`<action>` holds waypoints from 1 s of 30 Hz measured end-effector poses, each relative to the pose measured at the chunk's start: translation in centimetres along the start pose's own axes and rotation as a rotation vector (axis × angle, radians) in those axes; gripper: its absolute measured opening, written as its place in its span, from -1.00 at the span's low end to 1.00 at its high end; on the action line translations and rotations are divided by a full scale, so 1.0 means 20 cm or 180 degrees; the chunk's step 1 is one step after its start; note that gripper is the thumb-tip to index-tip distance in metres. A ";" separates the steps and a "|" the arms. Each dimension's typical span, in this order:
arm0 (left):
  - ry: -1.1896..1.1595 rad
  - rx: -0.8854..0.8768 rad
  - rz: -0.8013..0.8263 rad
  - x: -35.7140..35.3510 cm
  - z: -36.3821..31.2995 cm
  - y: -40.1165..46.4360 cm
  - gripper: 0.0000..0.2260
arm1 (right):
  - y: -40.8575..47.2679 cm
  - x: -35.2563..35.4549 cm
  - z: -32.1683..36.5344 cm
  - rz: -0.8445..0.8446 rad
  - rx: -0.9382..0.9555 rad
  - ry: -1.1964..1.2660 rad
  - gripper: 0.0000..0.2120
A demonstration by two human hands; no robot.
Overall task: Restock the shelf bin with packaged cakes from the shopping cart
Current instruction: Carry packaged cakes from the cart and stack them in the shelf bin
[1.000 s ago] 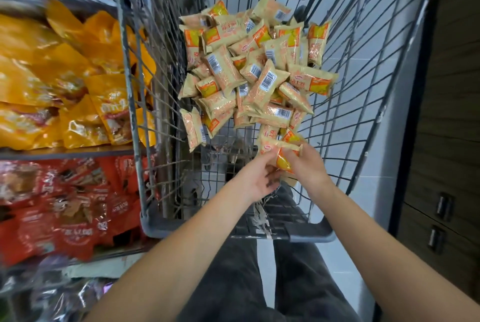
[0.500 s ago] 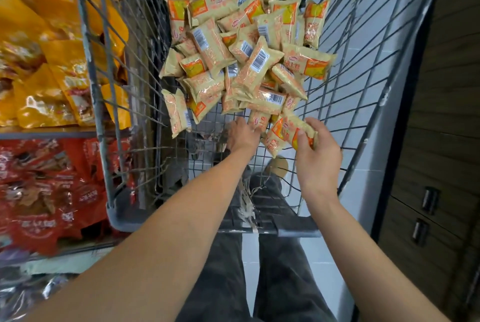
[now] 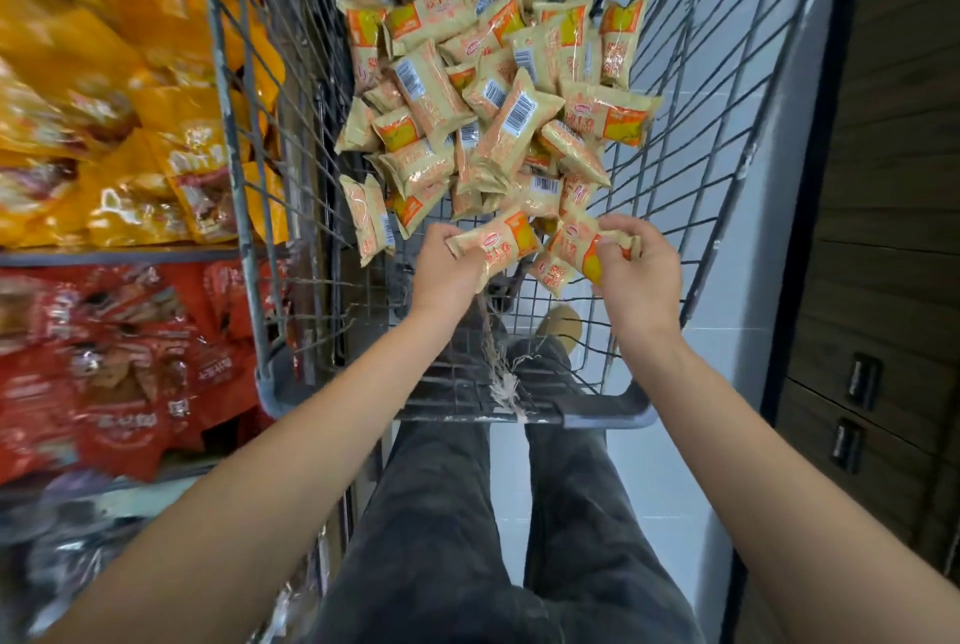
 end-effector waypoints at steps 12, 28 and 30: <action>0.0266 -0.0262 0.1940 -0.03 -0.36 -0.40 -0.84 | -0.21 0.13 0.07 0.1603 -0.0029 0.0406 -0.61; 0.1268 0.0333 0.1109 -0.55 0.14 0.13 -0.73 | -0.35 0.69 0.03 -0.0314 0.0097 0.0964 -0.90; 0.1317 0.0262 0.0963 -0.58 0.19 0.18 -0.71 | -0.37 0.73 0.00 -0.0427 0.0105 0.0987 -0.91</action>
Point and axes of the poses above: each hand's wrist, its own y-axis towards the middle knuckle, its own x-axis out of the back of the hand, z = x × y, the point moved 4 cm from there along y, towards the middle knuckle, and after that the axes turned 10 degrees about -y, right-handed, at the moved point
